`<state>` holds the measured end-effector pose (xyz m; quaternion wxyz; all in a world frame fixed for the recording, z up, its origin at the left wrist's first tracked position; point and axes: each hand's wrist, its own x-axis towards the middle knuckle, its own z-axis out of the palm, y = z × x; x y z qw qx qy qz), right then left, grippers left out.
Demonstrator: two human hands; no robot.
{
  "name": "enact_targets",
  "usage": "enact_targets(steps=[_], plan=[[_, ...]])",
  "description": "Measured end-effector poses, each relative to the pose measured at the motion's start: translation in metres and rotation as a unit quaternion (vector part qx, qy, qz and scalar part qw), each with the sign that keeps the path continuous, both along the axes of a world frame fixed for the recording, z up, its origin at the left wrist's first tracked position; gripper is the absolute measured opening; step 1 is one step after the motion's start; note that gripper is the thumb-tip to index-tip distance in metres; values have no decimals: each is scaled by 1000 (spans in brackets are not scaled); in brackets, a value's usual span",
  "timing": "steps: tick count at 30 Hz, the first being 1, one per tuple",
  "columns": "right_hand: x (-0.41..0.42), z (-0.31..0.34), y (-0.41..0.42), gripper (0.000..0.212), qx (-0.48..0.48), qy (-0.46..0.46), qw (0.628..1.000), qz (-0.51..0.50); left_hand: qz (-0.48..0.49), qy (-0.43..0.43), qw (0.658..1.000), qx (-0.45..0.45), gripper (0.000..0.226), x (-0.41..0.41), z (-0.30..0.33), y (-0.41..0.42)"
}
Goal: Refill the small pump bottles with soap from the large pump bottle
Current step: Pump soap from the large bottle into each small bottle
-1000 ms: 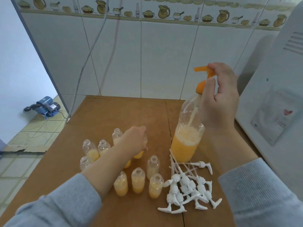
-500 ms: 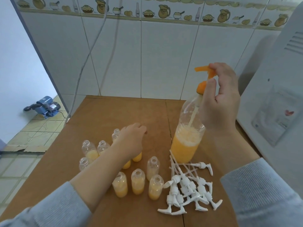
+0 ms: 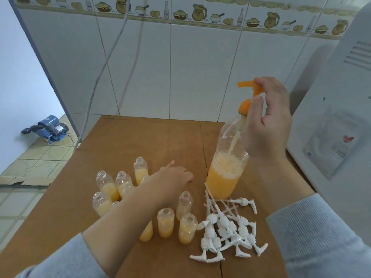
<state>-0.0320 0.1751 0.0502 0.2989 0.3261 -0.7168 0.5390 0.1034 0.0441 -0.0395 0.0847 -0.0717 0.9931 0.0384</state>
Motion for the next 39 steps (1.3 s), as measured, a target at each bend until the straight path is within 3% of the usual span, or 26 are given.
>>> enact_targets(steps=[8, 15, 23, 27, 30, 33, 35, 37, 39], plan=[[3, 1, 1, 33, 4, 4, 1000, 0, 15, -94, 994, 51, 48, -7, -5, 14], [4, 0, 2, 34, 37, 35, 999, -12, 19, -114, 992, 52, 37, -12, -12, 20], [0, -1, 2, 35, 45, 51, 998, -17, 91, -15, 991, 101, 42, 3, 7, 6], [2, -2, 0, 35, 38, 53, 998, -23, 154, 129, 963, 177, 46, 30, 39, -3], [1, -2, -1, 34, 46, 53, 997, -38, 178, 251, 907, 286, 47, 43, 55, -9], [0, -2, 0, 34, 65, 61, 994, -69, 236, 318, 831, 391, 44, 43, 57, -11], [-1, -2, 1, 34, 73, 67, 993, -71, 268, 331, 733, 530, 37, 37, 57, -10], [-1, 0, 2, 34, 82, 72, 992, -67, 290, 320, 593, 680, 32, 30, 59, -5], [-1, 3, 4, 35, 100, 73, 991, -60, 291, 328, 492, 752, 32, 23, 63, -1]])
